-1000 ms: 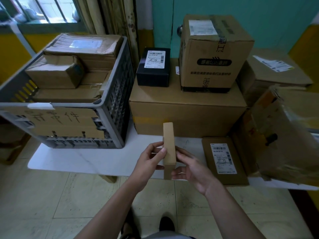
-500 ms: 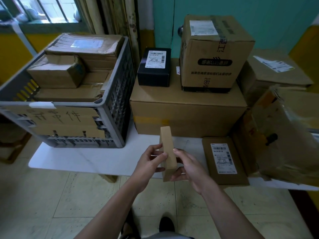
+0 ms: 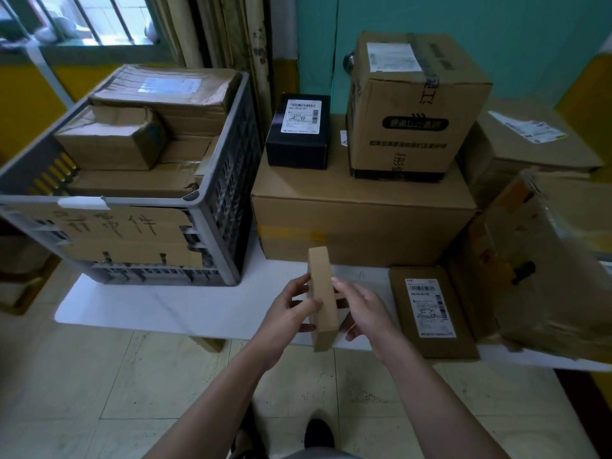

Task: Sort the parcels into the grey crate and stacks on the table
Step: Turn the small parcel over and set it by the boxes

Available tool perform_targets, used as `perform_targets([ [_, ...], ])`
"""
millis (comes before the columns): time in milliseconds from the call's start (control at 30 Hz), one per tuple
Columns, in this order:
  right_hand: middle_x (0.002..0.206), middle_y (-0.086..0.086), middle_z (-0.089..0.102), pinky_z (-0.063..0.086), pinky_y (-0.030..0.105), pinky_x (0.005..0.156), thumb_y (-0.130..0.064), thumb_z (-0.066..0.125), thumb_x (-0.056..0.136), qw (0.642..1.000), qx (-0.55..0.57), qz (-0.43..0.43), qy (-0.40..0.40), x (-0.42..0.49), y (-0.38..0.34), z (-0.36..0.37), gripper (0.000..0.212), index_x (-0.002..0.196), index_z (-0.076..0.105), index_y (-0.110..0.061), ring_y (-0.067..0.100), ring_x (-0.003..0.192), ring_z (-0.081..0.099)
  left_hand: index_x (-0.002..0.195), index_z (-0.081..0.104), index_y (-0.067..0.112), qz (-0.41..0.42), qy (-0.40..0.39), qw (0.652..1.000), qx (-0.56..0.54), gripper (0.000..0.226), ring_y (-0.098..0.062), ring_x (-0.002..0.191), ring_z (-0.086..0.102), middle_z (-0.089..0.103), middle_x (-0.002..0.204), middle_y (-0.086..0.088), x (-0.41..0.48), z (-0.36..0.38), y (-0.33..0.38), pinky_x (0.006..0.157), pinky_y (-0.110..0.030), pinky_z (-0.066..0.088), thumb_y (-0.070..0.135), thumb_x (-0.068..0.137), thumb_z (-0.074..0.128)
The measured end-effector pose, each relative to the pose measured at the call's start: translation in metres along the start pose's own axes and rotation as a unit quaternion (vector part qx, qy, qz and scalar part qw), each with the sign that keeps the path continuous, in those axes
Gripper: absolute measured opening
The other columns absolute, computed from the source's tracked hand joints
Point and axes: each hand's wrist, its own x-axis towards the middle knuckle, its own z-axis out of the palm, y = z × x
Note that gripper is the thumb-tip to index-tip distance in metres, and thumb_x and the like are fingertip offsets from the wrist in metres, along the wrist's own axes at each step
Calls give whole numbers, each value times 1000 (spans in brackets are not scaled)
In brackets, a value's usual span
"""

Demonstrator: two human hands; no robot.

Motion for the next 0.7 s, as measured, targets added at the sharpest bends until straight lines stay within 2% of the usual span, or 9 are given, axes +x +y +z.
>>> perform_targets([
  [100,102,-2,68,52,30,61,-57,50,95,1000,-17,6,5,10,-4,-1,34,104,66,-29,19,83,66,146,44,31,-3,-5,1000,6,50,-13,119,59,53,139,9,1,-1,1,95,-42,56,22,99,58],
  [233,118,-1,66,58,46,85,-60,54,92,1000,10,15,-3,25,-7,-3,39,113,68,-30,21,105,63,142,48,29,-4,-11,1000,8,46,-10,116,60,57,135,10,4,-1,6,93,-38,55,17,99,58],
  [433,120,-5,61,52,54,96,-55,53,94,999,39,13,-9,41,-19,-5,17,103,63,-43,22,115,56,146,44,29,-13,-39,999,25,51,-10,117,59,56,138,8,9,-1,10,87,-29,53,21,98,60],
  [500,120,-7,60,47,56,101,-52,53,95,999,32,3,0,45,-20,-4,17,107,62,-44,21,115,55,150,38,32,-9,-54,997,54,67,-10,121,56,53,142,9,9,0,10,91,-30,51,36,90,69],
  [567,123,-7,59,45,55,103,-50,55,96,999,42,5,7,46,-21,-3,32,126,57,-43,19,114,55,154,27,36,-12,-68,994,82,97,-11,127,51,47,144,12,8,3,8,102,-37,49,57,73,76],
  [600,124,-7,58,45,55,103,-49,55,96,999,44,6,8,46,-21,-3,39,134,53,-42,18,115,54,155,23,38,-16,-69,994,82,105,-12,129,50,44,145,13,8,4,7,106,-41,47,61,68,77],
  [700,129,-4,56,50,53,98,-44,54,98,999,44,6,-3,49,-23,-5,42,139,51,-37,20,119,51,155,22,42,-18,-77,995,62,101,-14,129,50,44,146,13,10,5,8,108,-45,46,54,71,77],
])
